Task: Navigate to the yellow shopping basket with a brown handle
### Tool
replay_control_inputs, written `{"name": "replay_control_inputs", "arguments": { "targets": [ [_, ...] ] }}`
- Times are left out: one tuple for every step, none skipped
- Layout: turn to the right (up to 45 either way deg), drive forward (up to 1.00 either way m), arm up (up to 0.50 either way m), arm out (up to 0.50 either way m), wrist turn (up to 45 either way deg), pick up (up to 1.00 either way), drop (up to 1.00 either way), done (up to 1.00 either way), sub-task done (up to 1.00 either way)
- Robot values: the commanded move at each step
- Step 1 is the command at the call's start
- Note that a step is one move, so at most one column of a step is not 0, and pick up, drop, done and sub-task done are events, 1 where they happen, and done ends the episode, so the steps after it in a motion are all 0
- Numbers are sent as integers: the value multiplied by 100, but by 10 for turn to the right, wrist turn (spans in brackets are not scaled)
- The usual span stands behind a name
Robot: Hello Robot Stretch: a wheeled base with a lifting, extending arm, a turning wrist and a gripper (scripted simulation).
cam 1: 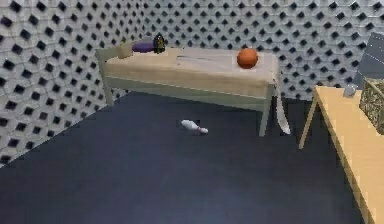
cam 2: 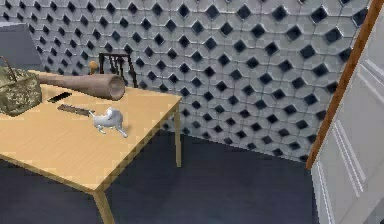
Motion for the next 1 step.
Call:
{"name": "replay_control_inputs", "arguments": {
  "targets": [
    [120, 0, 0, 0, 0, 0, 0, 0, 0]
  ]
}}
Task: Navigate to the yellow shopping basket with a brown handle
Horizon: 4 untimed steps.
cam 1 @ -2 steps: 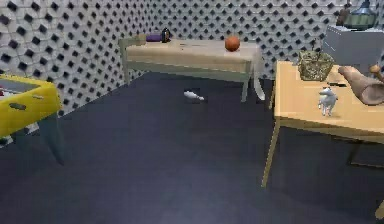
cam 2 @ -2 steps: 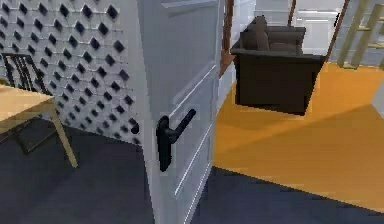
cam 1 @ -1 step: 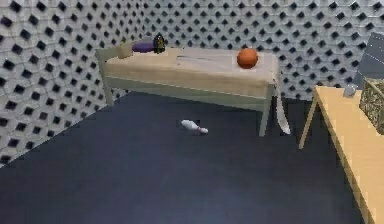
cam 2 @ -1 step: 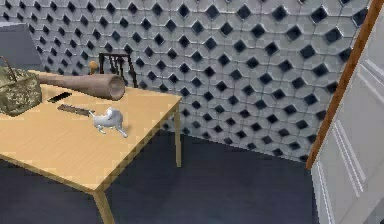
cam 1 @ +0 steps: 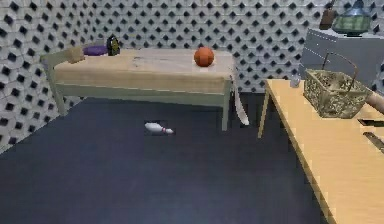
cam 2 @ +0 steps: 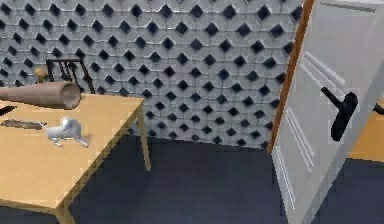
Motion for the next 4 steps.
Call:
{"name": "replay_control_inputs", "arguments": {
  "targets": [
    [0, 25, 0, 0, 0, 0, 0, 0, 0],
    [90, 0, 0, 0, 0, 0, 0, 0, 0],
    [0, 70, 0, 0, 0, 0, 0, 0, 0],
    [450, 0, 0, 0, 0, 0, 0, 0, 0]
  ]
}}
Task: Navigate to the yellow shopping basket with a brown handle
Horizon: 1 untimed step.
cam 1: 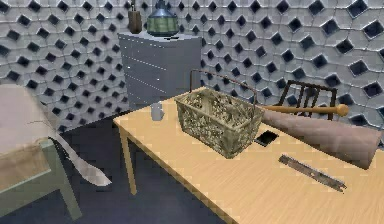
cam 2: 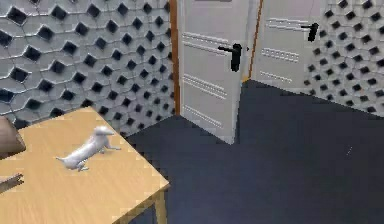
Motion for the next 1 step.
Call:
{"name": "replay_control_inputs", "arguments": {
  "targets": [
    [0, 0, 0, 0, 0, 0, 0, 100, 0]
  ]
}}
